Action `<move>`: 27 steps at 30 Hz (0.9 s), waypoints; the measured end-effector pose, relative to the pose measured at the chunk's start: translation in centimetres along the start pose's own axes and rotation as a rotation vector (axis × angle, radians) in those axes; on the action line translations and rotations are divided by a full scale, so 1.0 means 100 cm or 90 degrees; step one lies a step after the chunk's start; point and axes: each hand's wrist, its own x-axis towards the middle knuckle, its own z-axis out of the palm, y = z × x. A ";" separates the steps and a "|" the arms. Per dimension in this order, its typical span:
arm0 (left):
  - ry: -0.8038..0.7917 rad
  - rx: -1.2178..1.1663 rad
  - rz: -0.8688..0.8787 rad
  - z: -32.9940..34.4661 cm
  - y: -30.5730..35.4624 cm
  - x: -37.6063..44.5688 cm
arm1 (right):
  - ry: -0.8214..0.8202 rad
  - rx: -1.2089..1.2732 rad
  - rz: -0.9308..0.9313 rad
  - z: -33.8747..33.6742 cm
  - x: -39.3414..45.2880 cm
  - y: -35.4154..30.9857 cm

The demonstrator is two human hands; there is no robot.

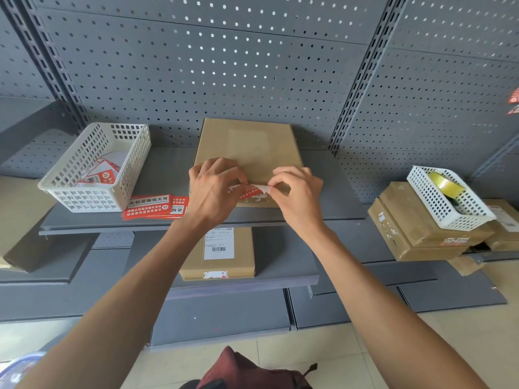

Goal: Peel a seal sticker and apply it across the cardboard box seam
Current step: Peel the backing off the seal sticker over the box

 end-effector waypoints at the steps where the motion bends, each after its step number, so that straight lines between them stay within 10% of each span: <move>1: -0.002 0.000 -0.001 0.000 0.000 0.000 | -0.004 -0.002 0.000 0.000 0.000 0.000; 27: 0.004 -0.069 0.054 -0.012 -0.018 -0.003 | -0.036 0.025 0.038 0.002 0.002 -0.001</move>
